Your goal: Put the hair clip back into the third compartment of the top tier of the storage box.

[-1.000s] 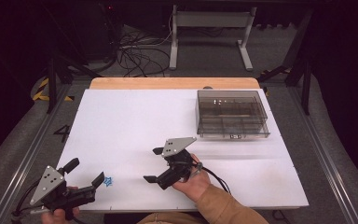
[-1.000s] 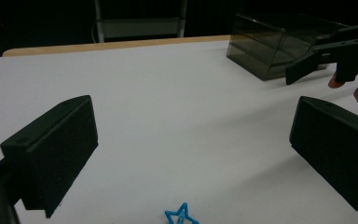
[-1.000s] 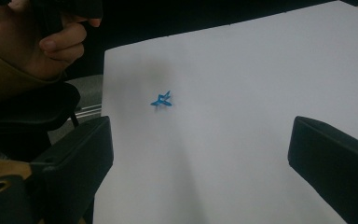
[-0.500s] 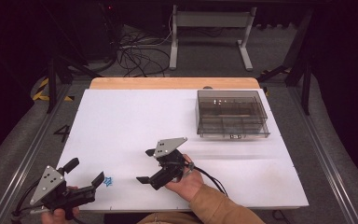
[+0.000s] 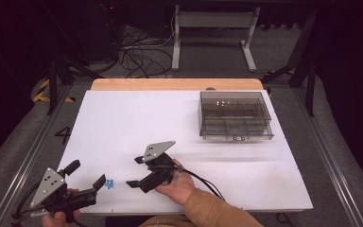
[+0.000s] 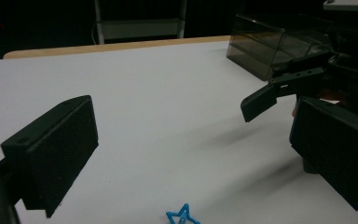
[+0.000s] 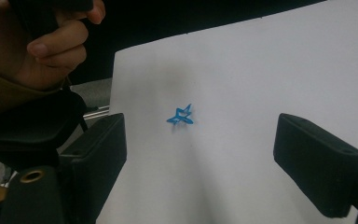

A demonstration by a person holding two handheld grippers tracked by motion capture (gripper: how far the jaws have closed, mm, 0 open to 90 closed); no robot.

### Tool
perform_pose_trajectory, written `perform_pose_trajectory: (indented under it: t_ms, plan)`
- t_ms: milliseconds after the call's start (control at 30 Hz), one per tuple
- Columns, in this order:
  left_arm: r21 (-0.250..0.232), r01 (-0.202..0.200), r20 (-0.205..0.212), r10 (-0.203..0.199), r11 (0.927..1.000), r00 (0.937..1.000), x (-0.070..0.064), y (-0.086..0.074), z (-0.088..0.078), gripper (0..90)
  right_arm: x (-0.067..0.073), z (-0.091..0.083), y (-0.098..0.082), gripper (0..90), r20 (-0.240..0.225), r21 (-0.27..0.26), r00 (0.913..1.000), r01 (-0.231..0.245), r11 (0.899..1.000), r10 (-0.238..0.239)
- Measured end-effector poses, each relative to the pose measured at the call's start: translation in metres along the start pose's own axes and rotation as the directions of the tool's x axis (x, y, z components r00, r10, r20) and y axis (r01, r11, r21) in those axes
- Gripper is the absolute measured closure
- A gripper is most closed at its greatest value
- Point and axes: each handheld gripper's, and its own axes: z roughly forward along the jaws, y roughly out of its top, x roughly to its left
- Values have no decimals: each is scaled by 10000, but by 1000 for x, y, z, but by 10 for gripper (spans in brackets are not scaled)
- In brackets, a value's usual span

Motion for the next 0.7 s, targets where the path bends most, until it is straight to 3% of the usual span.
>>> perform_pose_trajectory:
  t_ms: [700]
  plan:
    - [-64, 48, 65, -47, 10000, 10000, 1, 1, 0, 19, -3, 37, -1, 288, 41, 522, 9999, -105, 9986, 103]
